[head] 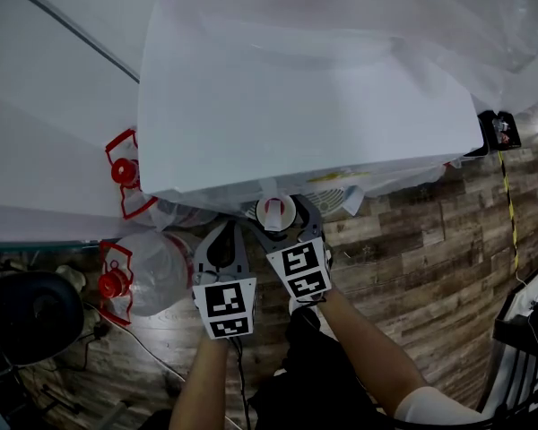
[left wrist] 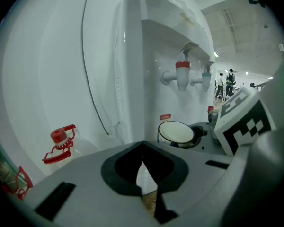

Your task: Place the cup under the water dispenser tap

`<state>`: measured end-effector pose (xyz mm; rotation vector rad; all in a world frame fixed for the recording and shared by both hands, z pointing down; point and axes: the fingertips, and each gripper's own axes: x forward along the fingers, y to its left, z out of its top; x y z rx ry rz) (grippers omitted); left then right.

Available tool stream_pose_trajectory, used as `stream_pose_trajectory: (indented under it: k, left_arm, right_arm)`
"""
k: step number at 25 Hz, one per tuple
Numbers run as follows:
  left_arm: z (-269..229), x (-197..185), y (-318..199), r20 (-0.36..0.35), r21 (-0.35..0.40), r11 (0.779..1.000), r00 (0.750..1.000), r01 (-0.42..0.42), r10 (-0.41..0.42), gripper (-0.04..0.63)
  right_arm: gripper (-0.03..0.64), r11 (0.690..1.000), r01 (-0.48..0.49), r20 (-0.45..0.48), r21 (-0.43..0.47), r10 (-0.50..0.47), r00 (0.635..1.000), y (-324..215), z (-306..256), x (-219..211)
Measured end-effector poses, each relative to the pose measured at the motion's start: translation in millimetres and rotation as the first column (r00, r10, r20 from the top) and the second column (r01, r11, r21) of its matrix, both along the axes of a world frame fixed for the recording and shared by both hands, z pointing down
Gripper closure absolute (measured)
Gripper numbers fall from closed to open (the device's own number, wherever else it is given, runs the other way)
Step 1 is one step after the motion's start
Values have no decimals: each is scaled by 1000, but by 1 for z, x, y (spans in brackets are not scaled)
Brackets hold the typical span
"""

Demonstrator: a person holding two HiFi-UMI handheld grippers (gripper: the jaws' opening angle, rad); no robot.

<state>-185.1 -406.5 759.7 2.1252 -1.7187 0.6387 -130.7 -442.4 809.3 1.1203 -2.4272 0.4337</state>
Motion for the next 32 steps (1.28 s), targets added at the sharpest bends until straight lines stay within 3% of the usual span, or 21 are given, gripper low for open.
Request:
stream_pose_trajectory:
  k: [32]
  left_arm:
    - [3,1,13,-11,-30,1000,1000,-3,3,545]
  right_arm:
    - [215,1000,5,19,16,-5,1000,3,-15,2]
